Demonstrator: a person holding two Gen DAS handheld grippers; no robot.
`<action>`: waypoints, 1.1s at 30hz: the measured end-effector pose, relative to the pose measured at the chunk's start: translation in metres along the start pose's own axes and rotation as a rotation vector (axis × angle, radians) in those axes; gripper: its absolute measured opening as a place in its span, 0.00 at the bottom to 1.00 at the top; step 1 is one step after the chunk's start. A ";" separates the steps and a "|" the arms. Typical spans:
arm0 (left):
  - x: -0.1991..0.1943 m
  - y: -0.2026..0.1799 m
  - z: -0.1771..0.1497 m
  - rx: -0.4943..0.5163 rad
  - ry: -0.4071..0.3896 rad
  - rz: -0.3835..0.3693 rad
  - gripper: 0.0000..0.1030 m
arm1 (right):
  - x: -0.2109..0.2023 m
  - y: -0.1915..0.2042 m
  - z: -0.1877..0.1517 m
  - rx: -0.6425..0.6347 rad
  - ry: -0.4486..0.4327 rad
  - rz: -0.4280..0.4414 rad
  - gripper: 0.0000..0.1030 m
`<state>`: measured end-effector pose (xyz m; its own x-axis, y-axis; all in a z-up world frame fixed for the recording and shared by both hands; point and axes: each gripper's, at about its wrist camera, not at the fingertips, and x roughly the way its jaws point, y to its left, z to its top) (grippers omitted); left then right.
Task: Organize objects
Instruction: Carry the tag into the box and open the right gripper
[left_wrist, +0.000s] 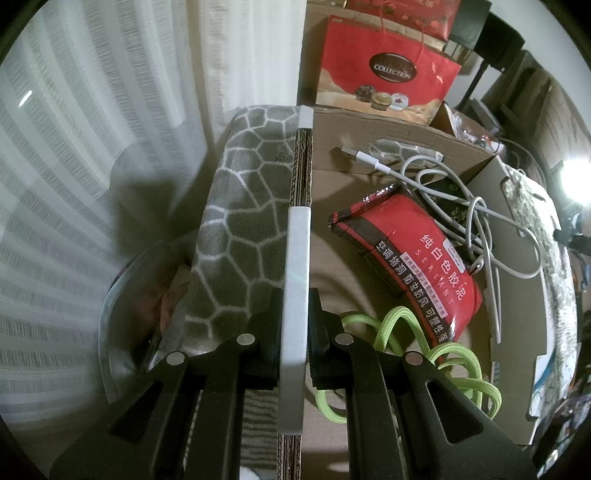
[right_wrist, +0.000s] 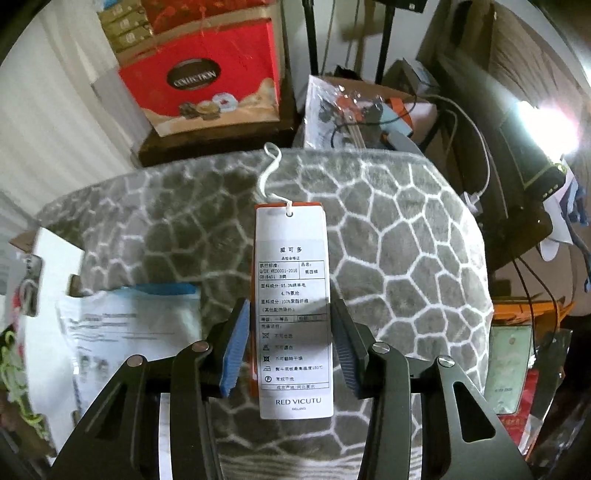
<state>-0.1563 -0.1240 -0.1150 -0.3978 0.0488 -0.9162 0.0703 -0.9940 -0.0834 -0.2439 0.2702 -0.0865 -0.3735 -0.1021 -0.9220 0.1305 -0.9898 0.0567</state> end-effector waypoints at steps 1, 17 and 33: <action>0.000 0.000 0.000 0.000 0.000 0.000 0.10 | -0.005 0.002 0.001 -0.002 -0.006 0.011 0.43; 0.000 0.000 0.000 0.000 0.000 0.000 0.10 | -0.067 0.109 0.008 -0.170 -0.041 0.210 0.43; 0.001 0.000 -0.001 -0.004 0.002 -0.004 0.10 | -0.062 0.222 -0.001 -0.318 -0.002 0.301 0.43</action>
<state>-0.1558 -0.1236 -0.1160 -0.3966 0.0526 -0.9165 0.0722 -0.9935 -0.0882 -0.1905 0.0573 -0.0175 -0.2774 -0.3818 -0.8816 0.5098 -0.8363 0.2018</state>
